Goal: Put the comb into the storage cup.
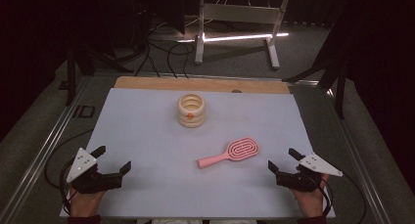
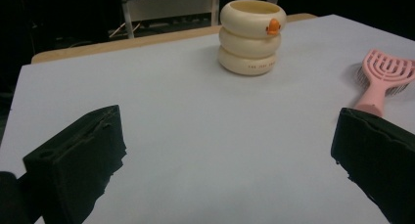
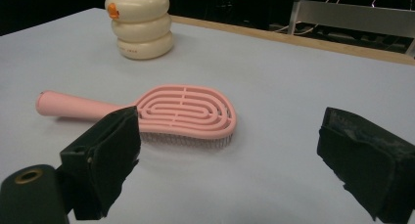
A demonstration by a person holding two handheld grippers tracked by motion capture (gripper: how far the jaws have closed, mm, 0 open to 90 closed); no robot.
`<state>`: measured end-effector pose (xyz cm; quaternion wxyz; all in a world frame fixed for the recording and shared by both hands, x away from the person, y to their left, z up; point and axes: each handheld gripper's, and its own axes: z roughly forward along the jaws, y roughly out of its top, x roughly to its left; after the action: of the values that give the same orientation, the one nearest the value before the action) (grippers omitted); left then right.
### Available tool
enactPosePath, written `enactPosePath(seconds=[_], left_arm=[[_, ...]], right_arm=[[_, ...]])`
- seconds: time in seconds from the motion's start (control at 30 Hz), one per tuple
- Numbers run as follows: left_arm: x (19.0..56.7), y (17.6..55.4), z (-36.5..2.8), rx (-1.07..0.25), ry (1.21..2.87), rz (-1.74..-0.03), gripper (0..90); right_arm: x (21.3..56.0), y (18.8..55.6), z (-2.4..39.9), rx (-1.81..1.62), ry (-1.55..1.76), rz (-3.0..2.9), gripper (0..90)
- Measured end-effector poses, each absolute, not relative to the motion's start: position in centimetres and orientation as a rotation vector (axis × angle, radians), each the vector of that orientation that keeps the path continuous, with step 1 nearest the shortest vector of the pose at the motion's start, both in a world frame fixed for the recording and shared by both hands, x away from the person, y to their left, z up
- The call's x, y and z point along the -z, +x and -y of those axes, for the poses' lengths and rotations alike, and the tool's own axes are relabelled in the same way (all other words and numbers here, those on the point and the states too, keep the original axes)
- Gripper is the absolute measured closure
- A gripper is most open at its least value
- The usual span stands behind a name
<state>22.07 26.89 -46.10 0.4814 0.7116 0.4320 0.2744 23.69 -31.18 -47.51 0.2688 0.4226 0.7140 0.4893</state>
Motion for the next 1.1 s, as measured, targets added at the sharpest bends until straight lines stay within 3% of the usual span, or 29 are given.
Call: enactPosePath(seconds=[0.13, 1.1], left_arm=[[46.2, 21.92, -26.91, -0.736, 1.74, -1.051, 0.1], [46.64, 21.93, -26.57, -0.743, 1.732, -1.061, 0.1]], right_arm=[[47.65, 23.8, 31.19, -1.314, 1.147, -1.928, 8.8], [46.74, 24.5, 30.61, -1.304, 1.155, -1.968, 8.9]])
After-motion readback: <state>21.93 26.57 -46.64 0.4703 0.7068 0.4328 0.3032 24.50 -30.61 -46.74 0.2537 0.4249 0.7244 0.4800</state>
